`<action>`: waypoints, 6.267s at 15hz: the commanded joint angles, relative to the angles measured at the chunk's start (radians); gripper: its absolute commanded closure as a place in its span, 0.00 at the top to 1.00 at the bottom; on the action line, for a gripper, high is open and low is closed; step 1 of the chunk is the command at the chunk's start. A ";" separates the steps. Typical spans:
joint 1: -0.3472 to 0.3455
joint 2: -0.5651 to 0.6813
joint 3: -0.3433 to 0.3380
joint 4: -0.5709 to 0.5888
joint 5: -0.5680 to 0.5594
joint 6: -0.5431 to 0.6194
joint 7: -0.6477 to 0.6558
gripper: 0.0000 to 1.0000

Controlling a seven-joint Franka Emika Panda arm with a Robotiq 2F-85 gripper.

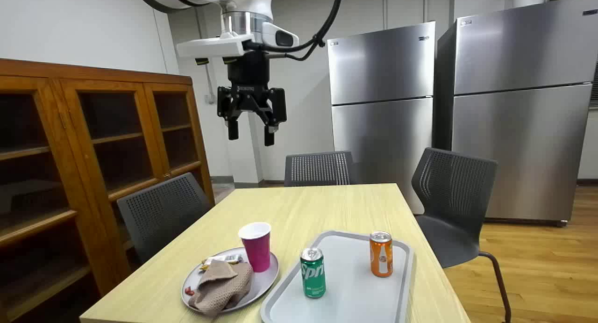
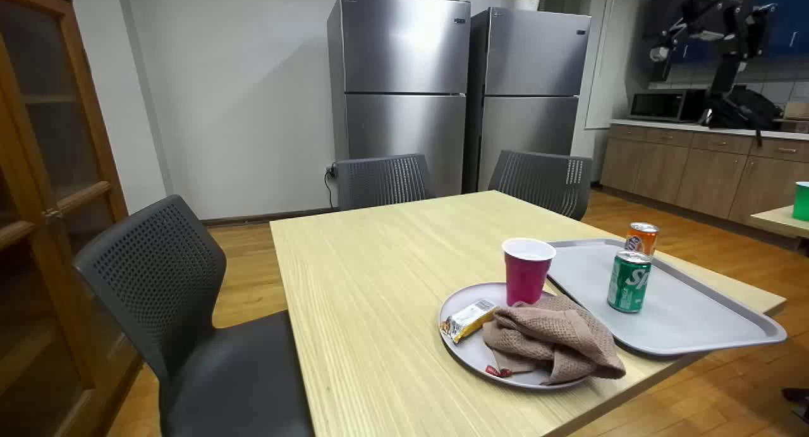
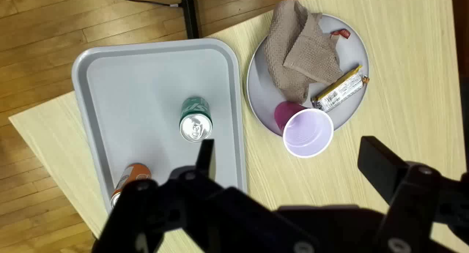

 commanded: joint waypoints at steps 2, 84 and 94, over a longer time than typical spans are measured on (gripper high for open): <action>-0.020 0.002 0.017 0.002 0.007 -0.002 -0.007 1.00; 0.042 0.581 0.151 -0.045 -0.094 0.698 0.174 1.00; 0.058 0.724 0.166 0.042 -0.080 0.750 0.165 1.00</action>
